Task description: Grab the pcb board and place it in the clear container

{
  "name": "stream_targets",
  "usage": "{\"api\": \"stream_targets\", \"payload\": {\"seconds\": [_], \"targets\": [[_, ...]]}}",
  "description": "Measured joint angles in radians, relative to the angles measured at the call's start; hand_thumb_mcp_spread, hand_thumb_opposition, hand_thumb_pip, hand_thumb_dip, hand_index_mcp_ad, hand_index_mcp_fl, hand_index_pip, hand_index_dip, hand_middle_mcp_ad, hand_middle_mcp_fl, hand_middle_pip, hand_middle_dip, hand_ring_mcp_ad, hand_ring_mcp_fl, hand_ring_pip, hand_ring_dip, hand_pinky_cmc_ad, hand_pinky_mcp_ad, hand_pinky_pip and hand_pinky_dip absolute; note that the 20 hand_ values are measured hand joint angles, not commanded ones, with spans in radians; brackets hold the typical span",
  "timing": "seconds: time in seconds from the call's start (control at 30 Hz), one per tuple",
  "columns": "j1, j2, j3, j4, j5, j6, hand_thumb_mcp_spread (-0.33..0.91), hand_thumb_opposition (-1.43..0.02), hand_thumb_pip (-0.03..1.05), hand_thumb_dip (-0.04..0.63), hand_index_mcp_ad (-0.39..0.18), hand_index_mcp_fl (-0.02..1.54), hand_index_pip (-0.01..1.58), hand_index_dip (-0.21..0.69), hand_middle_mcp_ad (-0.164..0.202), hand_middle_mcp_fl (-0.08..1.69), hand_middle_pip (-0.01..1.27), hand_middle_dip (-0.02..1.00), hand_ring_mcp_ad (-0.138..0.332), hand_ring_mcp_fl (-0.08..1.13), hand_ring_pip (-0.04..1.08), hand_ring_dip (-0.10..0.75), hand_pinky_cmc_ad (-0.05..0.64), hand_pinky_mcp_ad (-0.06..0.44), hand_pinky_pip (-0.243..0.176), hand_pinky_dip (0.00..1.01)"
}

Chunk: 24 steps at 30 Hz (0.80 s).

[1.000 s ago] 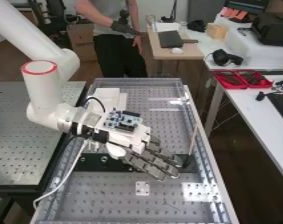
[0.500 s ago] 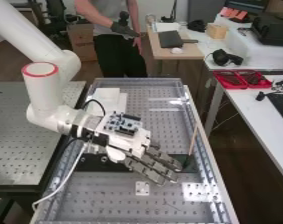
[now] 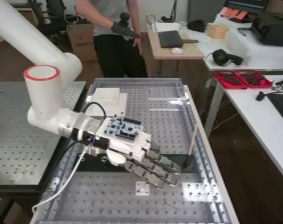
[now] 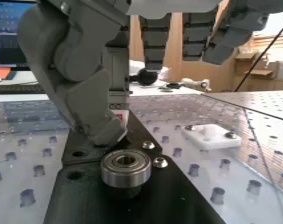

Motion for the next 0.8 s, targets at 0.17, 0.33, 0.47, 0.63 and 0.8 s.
{"api": "stream_targets", "payload": {"seconds": [0.17, 0.33, 0.47, 0.63, 0.8], "targets": [[0.0, -0.003, 0.003, -0.001, -0.002, 0.003, 0.45, -0.97, 0.72, 0.354, -0.12, 0.34, 1.53, 0.126, 0.077, 0.06, 0.13, 0.15, 0.202, 0.02, 0.09, 0.021, 0.264, 0.148, -0.059, 0.2], [0.0, -0.006, 0.005, 0.005, -0.003, 0.008, 0.45, -1.0, 0.72, 0.346, -0.117, 0.42, 1.52, 0.124, 0.075, 0.12, 0.13, 0.15, 0.202, 0.01, 0.1, 0.024, 0.264, 0.148, -0.059, 0.2], [-0.001, -0.005, 0.004, 0.008, -0.003, 0.01, 0.45, -1.01, 0.72, 0.332, -0.127, 0.43, 1.52, 0.124, 0.077, 0.12, 0.14, 0.15, 0.202, 0.03, 0.09, 0.026, 0.262, 0.15, -0.045, 0.19], [-0.003, 0.002, 0.004, 0.014, -0.003, 0.012, 0.48, -1.0, 0.68, 0.332, -0.138, 0.47, 1.49, 0.122, 0.075, 0.12, 0.14, 0.15, 0.204, 0.03, 0.1, 0.026, 0.283, 0.15, -0.042, 0.2], [-0.006, 0.039, 0.001, 0.017, -0.002, 0.01, 0.47, -1.0, 0.68, 0.332, -0.138, 0.48, 1.49, 0.122, 0.075, 0.14, 0.13, 0.15, 0.202, 0.05, 0.1, 0.026, 0.288, 0.15, -0.042, 0.2]]}}
